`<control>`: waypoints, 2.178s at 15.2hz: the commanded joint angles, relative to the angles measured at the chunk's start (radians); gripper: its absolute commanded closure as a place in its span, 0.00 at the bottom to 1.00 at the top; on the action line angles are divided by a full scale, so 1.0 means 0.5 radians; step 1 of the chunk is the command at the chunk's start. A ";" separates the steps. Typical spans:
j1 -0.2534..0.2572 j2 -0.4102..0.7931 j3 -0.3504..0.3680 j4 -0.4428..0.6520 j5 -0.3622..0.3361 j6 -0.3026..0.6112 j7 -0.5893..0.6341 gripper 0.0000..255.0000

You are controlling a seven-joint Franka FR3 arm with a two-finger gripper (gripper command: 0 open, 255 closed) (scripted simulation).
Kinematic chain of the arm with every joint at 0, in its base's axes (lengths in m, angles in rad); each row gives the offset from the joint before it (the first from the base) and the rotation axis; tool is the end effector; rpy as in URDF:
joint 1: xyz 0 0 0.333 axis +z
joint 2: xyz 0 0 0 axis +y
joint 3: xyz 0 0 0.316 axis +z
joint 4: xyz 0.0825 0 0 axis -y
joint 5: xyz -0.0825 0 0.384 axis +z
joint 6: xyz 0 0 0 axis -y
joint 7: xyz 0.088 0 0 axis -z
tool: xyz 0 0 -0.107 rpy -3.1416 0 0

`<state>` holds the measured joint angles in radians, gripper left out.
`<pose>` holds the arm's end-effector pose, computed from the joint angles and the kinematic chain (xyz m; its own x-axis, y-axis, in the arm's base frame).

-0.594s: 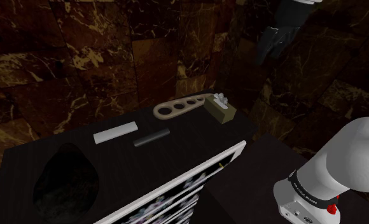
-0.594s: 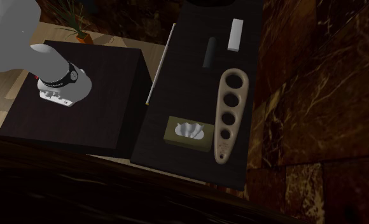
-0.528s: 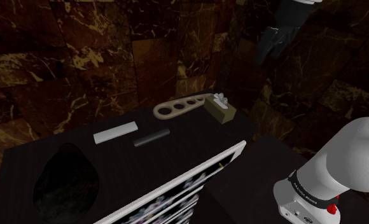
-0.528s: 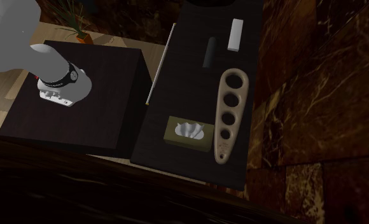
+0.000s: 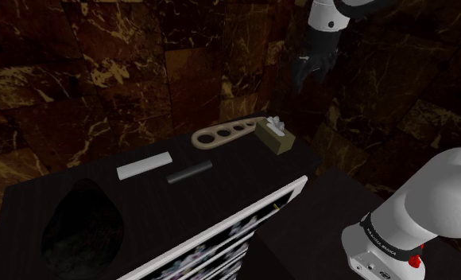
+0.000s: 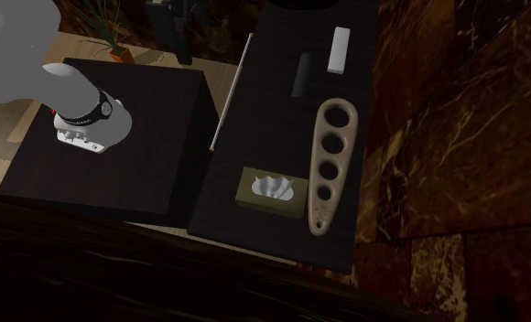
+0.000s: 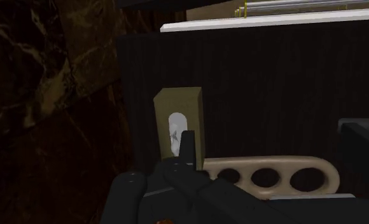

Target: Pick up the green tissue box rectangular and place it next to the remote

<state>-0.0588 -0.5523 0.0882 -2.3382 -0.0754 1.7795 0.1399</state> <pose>0.3848 0.0092 0.5360 0.9942 -0.1072 0.0073 -0.1073 -0.9870 0.1197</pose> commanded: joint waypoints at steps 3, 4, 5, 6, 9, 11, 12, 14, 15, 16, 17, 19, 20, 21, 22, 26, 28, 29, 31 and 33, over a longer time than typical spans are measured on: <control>-0.058 0.331 0.053 0.081 -0.107 0.110 0.123 0.00; -0.073 0.415 0.063 0.108 -0.138 0.130 0.154 0.00; -0.087 0.498 0.071 0.137 -0.169 0.149 0.186 0.00; -0.100 0.582 0.078 0.168 -0.202 0.165 0.219 0.00; -0.135 0.835 0.090 0.273 -0.305 0.198 0.317 0.00; -0.152 1.004 0.089 0.353 -0.375 0.208 0.382 0.00; -0.159 1.088 0.086 0.396 -0.410 0.210 0.414 0.00; -0.170 1.255 0.075 0.488 -0.478 0.207 0.474 0.00; -0.173 1.339 0.066 0.536 -0.511 0.202 0.502 0.00; -0.176 1.422 0.057 0.587 -0.543 0.196 0.529 0.00; -0.178 1.505 0.045 0.639 -0.573 0.187 0.554 0.00; -0.179 1.670 0.018 0.748 -0.629 0.166 0.600 0.00; -0.179 1.752 0.003 0.806 -0.654 0.153 0.620 0.00; -0.179 1.833 -0.013 0.865 -0.678 0.139 0.638 0.00; -0.179 1.915 -0.029 0.926 -0.700 0.124 0.655 0.00; -0.187 2.040 -0.063 0.976 -0.741 0.148 0.682 0.00; -0.198 2.047 -0.071 0.936 -0.752 0.196 0.690 0.00; -0.203 2.051 -0.075 0.917 -0.758 0.220 0.694 0.00; -0.213 2.061 -0.083 0.880 -0.771 0.268 0.701 0.00; -0.216 2.063 -0.085 0.869 -0.775 0.282 0.704 0.00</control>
<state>-0.1658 0.4783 0.0464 -1.9014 -0.4617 1.9166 0.4915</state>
